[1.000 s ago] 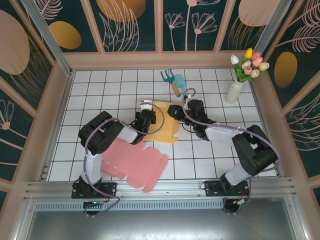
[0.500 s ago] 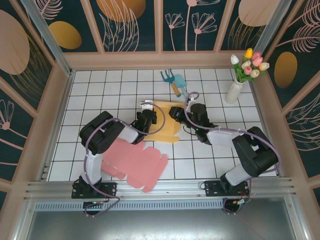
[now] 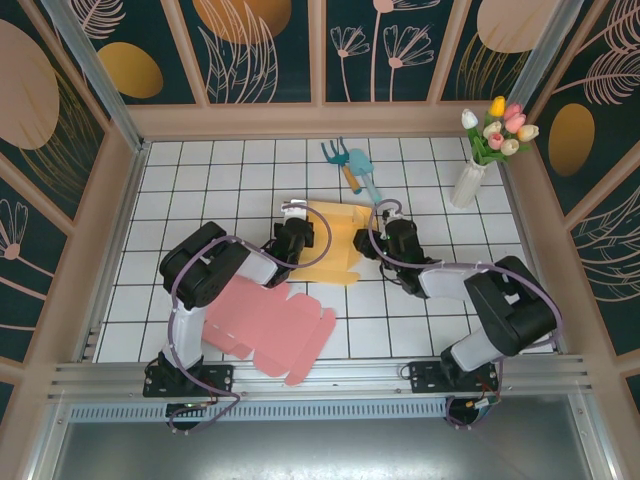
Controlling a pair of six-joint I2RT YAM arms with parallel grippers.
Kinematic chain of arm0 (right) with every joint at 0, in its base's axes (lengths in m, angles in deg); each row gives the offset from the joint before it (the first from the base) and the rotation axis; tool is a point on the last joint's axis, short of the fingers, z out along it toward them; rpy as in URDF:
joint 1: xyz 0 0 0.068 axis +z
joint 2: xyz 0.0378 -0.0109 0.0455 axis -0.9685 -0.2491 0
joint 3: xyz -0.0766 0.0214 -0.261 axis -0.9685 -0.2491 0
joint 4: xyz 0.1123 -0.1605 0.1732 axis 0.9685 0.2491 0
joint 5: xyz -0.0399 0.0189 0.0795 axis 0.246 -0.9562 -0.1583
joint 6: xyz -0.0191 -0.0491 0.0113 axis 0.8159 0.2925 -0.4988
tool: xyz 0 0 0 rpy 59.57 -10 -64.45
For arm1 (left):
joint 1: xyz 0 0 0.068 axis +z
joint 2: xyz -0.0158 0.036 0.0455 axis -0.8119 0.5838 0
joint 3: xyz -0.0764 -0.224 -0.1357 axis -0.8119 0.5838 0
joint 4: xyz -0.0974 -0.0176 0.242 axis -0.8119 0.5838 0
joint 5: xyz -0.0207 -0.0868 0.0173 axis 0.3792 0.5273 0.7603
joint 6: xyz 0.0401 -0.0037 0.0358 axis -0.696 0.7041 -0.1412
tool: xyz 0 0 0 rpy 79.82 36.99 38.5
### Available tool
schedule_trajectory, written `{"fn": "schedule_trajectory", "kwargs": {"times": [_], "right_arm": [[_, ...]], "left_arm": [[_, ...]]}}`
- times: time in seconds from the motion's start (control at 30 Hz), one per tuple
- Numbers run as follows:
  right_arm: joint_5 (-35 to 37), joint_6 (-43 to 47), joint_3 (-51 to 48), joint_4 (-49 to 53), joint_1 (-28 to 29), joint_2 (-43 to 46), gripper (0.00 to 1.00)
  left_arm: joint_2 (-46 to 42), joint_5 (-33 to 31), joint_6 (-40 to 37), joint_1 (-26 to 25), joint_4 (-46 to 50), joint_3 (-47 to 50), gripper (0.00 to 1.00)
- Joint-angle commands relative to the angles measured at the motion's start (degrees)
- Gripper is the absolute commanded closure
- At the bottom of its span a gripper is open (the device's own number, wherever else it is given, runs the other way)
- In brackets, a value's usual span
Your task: Fold the paper box
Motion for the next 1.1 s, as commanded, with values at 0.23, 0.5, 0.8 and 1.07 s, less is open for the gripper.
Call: {"fn": "schedule_trajectory", "kwargs": {"times": [0.23,0.5,0.8,1.07], "right_arm": [[-4.4,-0.1,4.3,-9.3,-4.2,-10.0,0.60],[-8.5,-0.1,6.4,-14.4,-3.2,-14.0,0.60],[-8.1,1.5,9.1,-15.0,-1.2,-16.1,0.61],[0.9,0.7,5.7,-12.2,0.3,-10.9,0.62]], "left_arm": [[1.3,0.1,0.2,-0.3,2.1,-1.3,1.00],[1.3,0.6,-0.1,-0.3,2.2,-1.3,1.00],[1.4,0.9,-0.2,-0.3,2.6,-1.6,1.00],[1.7,-0.7,1.1,-0.3,4.6,-2.7,1.00]]}}
